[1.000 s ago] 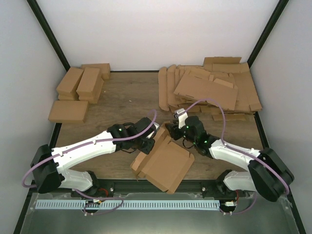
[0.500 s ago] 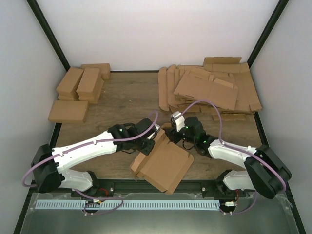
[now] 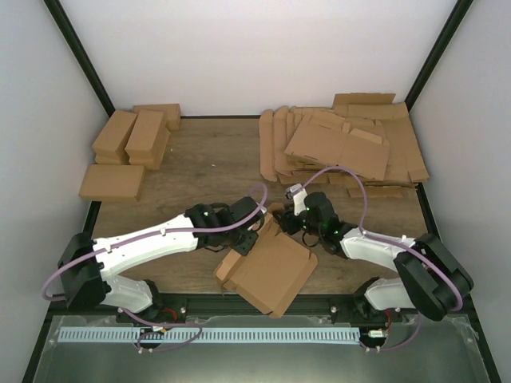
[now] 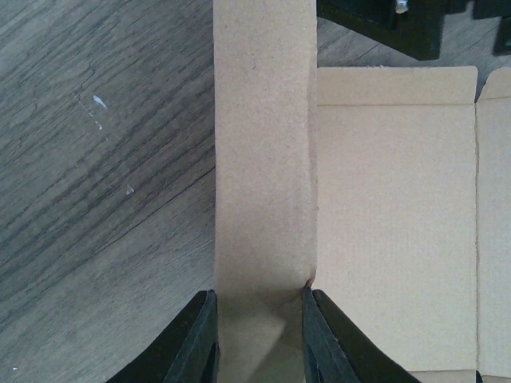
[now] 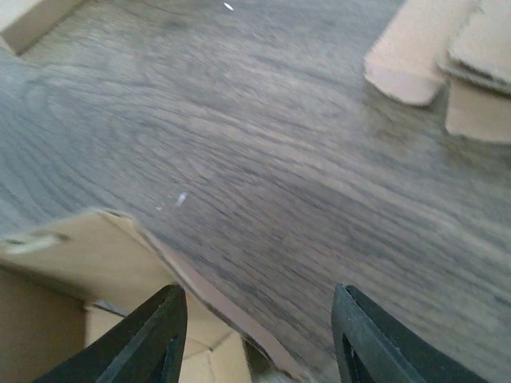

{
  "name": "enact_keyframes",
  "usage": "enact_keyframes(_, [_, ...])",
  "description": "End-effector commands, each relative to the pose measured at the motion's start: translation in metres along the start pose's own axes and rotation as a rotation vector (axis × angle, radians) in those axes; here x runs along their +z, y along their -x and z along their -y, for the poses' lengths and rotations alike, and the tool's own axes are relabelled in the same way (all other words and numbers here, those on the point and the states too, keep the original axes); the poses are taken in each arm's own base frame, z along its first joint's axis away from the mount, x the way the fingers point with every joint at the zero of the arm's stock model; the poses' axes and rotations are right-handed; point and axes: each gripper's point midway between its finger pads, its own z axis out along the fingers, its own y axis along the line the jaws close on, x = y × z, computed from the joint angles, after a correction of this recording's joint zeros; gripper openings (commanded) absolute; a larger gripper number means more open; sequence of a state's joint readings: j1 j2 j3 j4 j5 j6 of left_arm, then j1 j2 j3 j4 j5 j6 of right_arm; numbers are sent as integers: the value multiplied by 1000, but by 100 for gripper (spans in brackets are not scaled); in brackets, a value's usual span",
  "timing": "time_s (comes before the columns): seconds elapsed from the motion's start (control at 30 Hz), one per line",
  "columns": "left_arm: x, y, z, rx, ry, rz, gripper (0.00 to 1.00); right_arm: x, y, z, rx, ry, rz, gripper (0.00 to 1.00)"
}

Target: Fold the paper box

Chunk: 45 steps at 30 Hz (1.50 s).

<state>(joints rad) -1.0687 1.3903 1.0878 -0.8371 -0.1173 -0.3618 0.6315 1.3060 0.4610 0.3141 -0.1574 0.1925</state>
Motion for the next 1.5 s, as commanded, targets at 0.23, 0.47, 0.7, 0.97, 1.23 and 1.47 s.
enact_keyframes(0.23, [7, -3, 5, 43, 48, -29, 29, 12, -38, 31, 120, -147, -107, 41])
enact_keyframes(0.47, [7, -3, 4, 38, 58, -26, 28, 19, -53, 46, 165, -252, -169, 42])
enact_keyframes(0.7, [10, -4, 4, 42, 60, -30, 29, 27, -61, 27, 106, -208, -196, 43])
enact_keyframes(0.97, [11, -3, 7, 47, 45, -30, 29, 10, -44, 1, 61, -60, -74, 50])
enact_keyframes(1.23, [10, -4, 6, 52, 48, -32, 28, 16, -12, -5, -64, -47, -19, 50])
enact_keyframes(1.47, [11, -4, 5, 46, 58, -33, 28, 19, -7, -16, -80, 12, -16, 25])
